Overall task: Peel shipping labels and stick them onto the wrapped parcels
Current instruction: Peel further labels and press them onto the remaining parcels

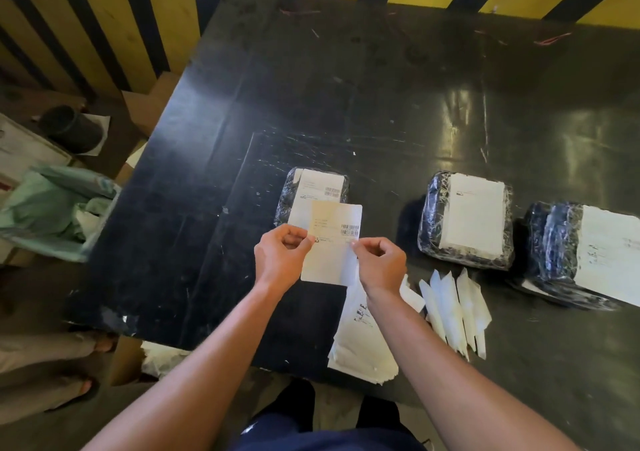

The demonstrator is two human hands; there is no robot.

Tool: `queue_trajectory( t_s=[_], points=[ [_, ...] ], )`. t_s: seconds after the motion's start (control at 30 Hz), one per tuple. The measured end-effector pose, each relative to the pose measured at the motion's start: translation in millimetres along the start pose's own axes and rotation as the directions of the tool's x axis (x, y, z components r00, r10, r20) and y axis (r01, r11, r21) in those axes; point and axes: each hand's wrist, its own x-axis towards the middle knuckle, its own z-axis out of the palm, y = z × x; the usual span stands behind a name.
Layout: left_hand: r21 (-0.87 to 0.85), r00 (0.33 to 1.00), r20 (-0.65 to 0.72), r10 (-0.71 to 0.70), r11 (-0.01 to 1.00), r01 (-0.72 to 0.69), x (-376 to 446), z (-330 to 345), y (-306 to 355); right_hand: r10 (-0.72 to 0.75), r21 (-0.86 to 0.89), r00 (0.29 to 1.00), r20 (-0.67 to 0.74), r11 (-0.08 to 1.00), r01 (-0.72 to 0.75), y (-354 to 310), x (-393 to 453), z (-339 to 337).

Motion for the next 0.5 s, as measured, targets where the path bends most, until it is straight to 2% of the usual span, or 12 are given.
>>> queue_trajectory(
  t_s=[0.23, 0.5],
  points=[
    [0.121, 0.999, 0.009, 0.049, 0.991, -0.050, 68.9, -8.5, 8.0, 0.040, -0.060, 0.998, -0.042, 0.997, -0.042, -23.6, 33.1, 50.2],
    [0.155, 0.999, 0.039, 0.014, 0.988, -0.019, 125.5, -4.7, 14.5, 0.120, -0.074, 0.991, -0.060, 0.990, -0.124, -38.4, 61.2, 83.6]
  ],
)
